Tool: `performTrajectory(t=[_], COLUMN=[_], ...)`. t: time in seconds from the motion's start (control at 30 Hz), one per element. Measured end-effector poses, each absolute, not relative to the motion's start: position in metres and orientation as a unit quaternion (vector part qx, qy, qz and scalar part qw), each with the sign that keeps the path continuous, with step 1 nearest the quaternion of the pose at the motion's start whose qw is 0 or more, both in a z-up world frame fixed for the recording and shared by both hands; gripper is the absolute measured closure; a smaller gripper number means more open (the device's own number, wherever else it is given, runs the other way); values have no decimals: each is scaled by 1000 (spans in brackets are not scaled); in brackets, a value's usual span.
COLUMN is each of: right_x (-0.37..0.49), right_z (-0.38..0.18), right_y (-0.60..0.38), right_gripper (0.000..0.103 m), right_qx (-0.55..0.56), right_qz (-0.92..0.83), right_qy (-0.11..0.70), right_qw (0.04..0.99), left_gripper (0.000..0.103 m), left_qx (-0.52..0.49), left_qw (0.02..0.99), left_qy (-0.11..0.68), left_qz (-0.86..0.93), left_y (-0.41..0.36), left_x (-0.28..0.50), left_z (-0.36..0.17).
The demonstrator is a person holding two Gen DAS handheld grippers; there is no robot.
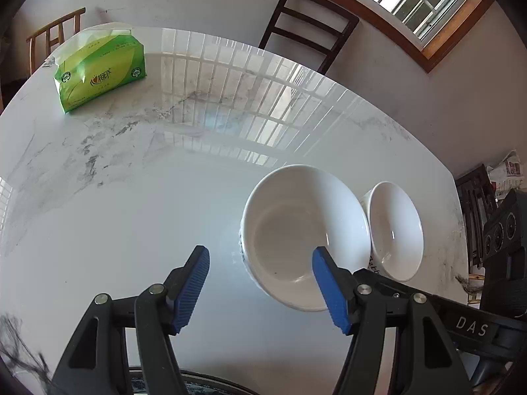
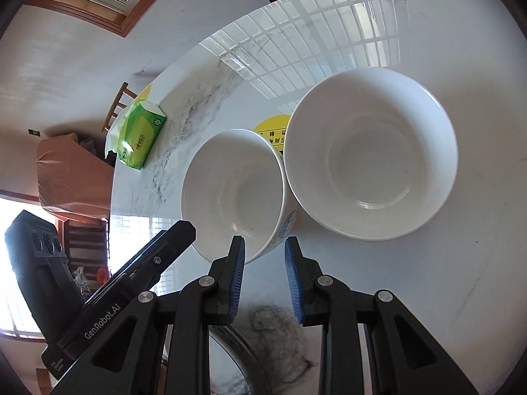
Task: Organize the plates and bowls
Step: 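Move both tools to the large white bowl and close them on its rim, then lift the large white bowl with both tools and carry it over the pink bowl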
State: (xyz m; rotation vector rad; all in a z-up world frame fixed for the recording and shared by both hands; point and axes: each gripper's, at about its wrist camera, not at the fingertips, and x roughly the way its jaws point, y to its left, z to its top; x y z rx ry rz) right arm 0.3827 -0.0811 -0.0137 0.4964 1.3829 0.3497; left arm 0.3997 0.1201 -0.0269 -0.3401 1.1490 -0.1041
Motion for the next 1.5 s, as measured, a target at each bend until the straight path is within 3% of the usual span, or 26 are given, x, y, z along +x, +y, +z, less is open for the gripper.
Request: performTrajectory(t=[0.27, 0.33, 0.37, 0.83, 1.17, 1.5], right_x=[391, 392, 392, 374, 322, 243], right_z=[-25, -28, -30, -26, 22, 67], right_y=[-76, -75, -75, -76, -91, -144], right_gripper=[80, 83, 84, 90, 92, 92], right_qx=[218, 214, 215, 194, 192, 199], right_qz=[148, 145, 146, 160, 214, 241], right_qy=[634, 634, 635, 625, 593, 552], right_qw=[727, 729, 728, 739, 752, 773], left_gripper=[37, 72, 82, 86, 84, 84], left_qx=[-152, -169, -165, -164, -116, -91], left_qw=[828, 817, 810, 824, 875, 890], left_qy=[539, 550, 562, 543, 469, 442], left_qz=[-32, -37, -25, 4, -6, -56], left_y=[119, 120, 121, 121, 86, 36], left_x=[406, 408, 410, 348, 268, 189], left_z=[-42, -51, -56, -37, 35, 69])
